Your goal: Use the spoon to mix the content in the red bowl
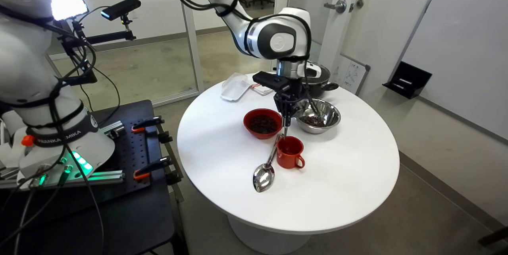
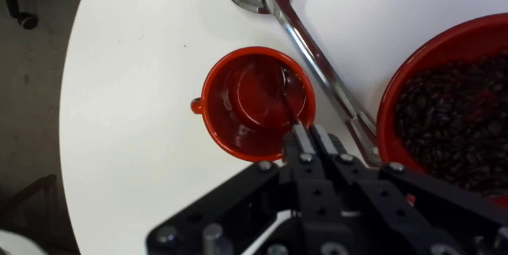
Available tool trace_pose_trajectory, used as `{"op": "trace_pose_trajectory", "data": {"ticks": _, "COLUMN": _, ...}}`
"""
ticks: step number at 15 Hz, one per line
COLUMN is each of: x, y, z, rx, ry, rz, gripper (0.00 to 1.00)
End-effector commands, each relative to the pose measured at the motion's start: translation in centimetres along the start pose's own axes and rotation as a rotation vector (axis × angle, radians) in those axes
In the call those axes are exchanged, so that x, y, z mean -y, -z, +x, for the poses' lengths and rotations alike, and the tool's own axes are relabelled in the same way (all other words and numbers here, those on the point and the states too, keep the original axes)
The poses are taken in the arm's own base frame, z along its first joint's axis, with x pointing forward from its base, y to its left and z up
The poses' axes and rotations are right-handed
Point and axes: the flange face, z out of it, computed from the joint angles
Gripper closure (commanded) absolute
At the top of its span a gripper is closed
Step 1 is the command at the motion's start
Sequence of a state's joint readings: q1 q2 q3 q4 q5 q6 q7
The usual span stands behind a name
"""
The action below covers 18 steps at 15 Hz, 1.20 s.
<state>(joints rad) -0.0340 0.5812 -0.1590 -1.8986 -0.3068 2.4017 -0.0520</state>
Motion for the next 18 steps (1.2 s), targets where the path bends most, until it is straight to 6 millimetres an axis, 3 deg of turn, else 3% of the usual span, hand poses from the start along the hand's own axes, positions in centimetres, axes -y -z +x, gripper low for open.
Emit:
{"op": "trace_pose_trajectory", "data": {"ticks": 1, "x": 2.7, "y": -1.1, "z": 0.1, "rx": 0.052, "ry": 0.077, "rz": -0.080, "gripper": 0.99}}
{"op": "trace_pose_trajectory", "data": {"ticks": 9, "x": 3.9, "y": -2.2, "z": -0.1, "rx": 0.086, "ry": 0.157, "rz": -0.160, "gripper": 0.99}}
{"op": "trace_pose_trajectory", "data": {"ticks": 10, "x": 3.9, "y": -2.2, "z": 0.0, "rx": 0.086, "ry": 0.155, "rz": -0.163, "gripper": 0.71}}
{"op": "trace_pose_trajectory", "data": {"ticks": 12, "x": 3.9, "y": -2.3, "z": 0.0, "rx": 0.091, "ry": 0.154, "rz": -0.161, "gripper": 0.63}}
{"op": "trace_pose_trajectory", "data": {"ticks": 15, "x": 3.8, "y": -2.2, "z": 0.1, "rx": 0.093, "ry": 0.148, "rz": -0.146, "gripper": 0.39}}
{"op": "trace_pose_trajectory", "data": {"ticks": 18, "x": 4.1, "y": -0.1, "z": 0.2, "rx": 0.066, "ry": 0.149, "rz": -0.107, "gripper": 0.17}}
